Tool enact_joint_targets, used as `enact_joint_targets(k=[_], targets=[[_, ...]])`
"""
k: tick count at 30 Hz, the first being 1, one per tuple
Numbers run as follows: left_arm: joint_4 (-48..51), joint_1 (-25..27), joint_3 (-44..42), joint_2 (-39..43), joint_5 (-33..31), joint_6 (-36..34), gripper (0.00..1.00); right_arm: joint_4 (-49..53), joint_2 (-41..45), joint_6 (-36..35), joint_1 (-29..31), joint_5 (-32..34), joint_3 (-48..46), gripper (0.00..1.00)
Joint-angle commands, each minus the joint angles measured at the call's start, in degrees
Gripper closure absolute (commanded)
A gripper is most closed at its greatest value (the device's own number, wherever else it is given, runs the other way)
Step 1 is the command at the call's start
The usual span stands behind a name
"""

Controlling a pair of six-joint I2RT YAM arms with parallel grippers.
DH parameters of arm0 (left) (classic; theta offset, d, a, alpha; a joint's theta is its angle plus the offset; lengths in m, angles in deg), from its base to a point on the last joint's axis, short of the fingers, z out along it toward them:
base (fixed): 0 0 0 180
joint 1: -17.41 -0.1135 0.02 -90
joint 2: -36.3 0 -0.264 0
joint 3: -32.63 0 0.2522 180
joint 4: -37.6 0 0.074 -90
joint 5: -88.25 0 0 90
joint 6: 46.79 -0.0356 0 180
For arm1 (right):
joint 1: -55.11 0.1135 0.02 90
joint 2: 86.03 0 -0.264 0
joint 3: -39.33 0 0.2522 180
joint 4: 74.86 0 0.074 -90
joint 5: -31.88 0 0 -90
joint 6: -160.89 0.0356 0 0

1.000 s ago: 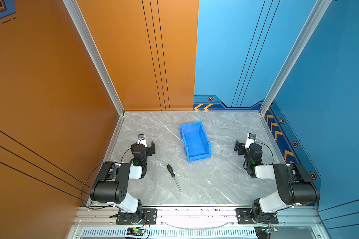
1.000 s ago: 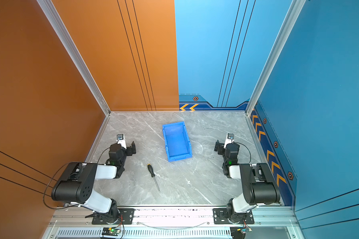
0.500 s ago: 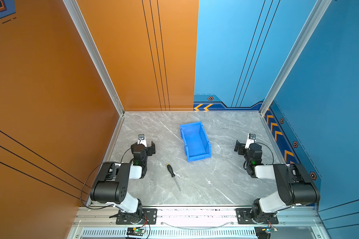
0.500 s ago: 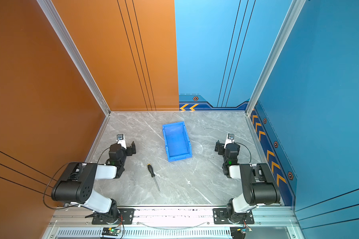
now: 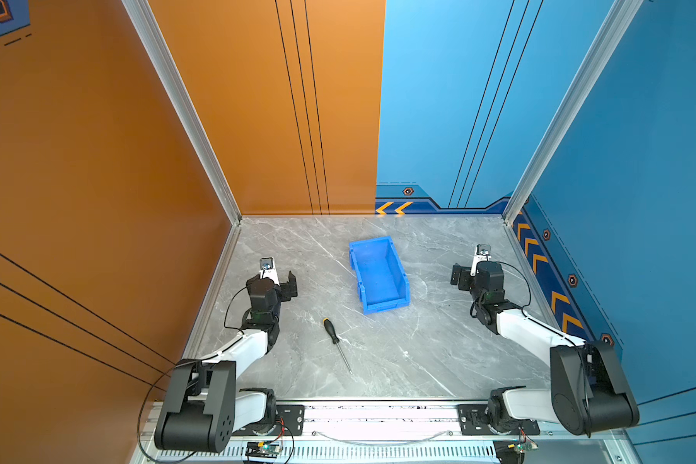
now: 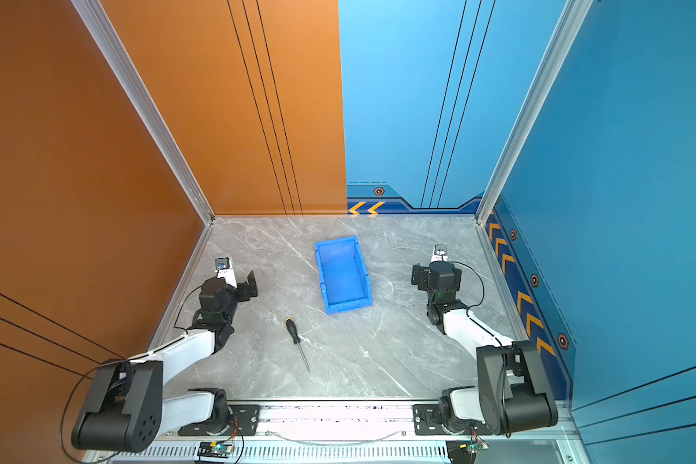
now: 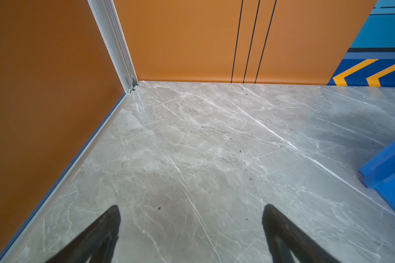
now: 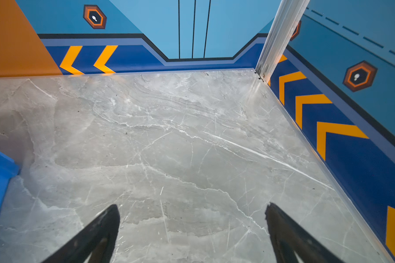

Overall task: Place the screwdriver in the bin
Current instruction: 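Reach the right gripper across toward the screwdriver handle while the left arm lifts slightly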

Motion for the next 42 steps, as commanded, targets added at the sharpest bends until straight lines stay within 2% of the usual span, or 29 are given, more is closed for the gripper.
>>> enact_joint_targets(k=[1,2,4,9,14,19,22,27,30,37,42], targets=[[16.5,0.15,5.78,3.38,0.04,5.22,0.02,12.39,3.61,2.91,3.72,7.27,3.76,0.0],[21.4,0.66,7.95,3.83,-1.22,6.68,0.02,15.49,4.03,4.64,4.92,9.51,5.15,0.0],[29.21,1.08,11.69,4.06,1.2,7.04,0.02,24.16,4.14,9.29,6.86,12.78,9.38,0.0],[34.83,1.12,13.56,5.9,8.13,9.23,0.02,34.45,4.51,10.92,12.39,9.47,15.97,0.0],[41.98,1.29,13.94,10.54,10.41,13.51,0.02,46.16,1.68,9.46,18.26,2.21,24.65,0.0],[55.46,1.71,18.73,12.43,18.56,13.55,0.02,47.3,0.24,8.47,23.56,-7.28,28.85,0.0],[59.94,3.53,20.21,14.96,23.23,13.45,0.02,49.14,-1.88,9.01,27.0,-9.23,32.59,0.0],[67.05,5.95,20.91,20.52,27.7,13.38,0.02,49.88,-7.69,14.24,30.27,-13.39,36.46,0.0],[71.3,5.91,20.56,23.19,28.49,13.1,0.02,51.1,-10.71,13.28,34.05,-13.84,39.99,0.0],[71.53,4.11,19.84,23.04,25.29,14.33,0.02,55.27,-17.12,13.39,37.75,-14.63,49.32,0.0],[69.32,1.19,18.94,19.07,30.38,16.18,0.02,57.63,-23.94,15.4,42.08,-12.51,57.22,0.0]])
